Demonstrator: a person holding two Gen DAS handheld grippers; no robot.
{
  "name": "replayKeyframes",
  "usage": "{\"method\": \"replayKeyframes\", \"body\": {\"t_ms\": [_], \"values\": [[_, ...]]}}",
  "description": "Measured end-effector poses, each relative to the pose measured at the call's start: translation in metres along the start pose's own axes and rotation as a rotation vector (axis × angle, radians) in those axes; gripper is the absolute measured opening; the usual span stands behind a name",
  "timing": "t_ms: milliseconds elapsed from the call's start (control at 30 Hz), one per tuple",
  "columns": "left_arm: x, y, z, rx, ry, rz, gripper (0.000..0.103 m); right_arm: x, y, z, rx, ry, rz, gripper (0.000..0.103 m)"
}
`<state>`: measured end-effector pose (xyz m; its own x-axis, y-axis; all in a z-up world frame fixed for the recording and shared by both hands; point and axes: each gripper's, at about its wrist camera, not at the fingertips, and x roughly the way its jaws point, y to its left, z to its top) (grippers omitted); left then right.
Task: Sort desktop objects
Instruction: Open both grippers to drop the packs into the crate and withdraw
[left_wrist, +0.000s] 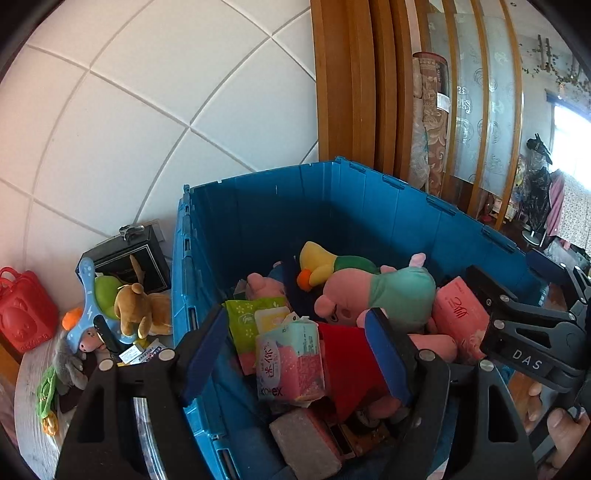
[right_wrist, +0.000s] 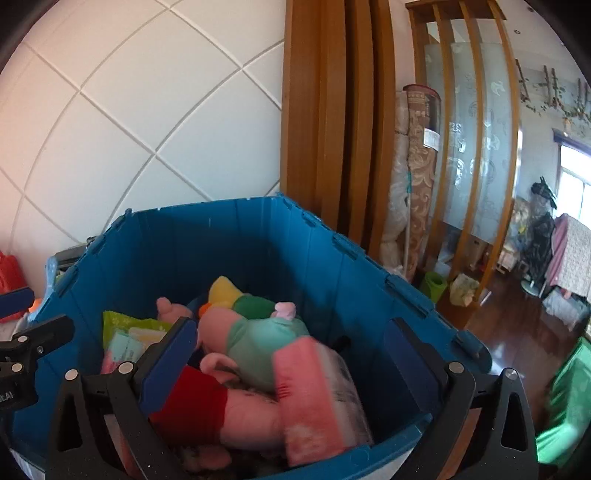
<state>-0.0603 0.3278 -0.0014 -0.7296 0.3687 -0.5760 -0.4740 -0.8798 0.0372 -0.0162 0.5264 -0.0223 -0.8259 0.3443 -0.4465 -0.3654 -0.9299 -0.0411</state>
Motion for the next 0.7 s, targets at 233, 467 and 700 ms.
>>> {"method": "replayKeyframes", "body": {"t_ms": [233,467,700], "values": [[-0.018,0.007,-0.007,-0.001,-0.021,0.006,0.076,-0.01,0.005,-0.007,-0.017,0.026,0.004,0.103],[-0.036,0.025,-0.015,-0.02,-0.039,0.023,0.076,-0.023,0.019,-0.01,-0.04,0.029,0.014,0.103],[-0.058,0.05,-0.025,-0.041,-0.065,0.031,0.076,-0.042,0.046,-0.008,-0.068,0.006,0.029,0.103]]}}
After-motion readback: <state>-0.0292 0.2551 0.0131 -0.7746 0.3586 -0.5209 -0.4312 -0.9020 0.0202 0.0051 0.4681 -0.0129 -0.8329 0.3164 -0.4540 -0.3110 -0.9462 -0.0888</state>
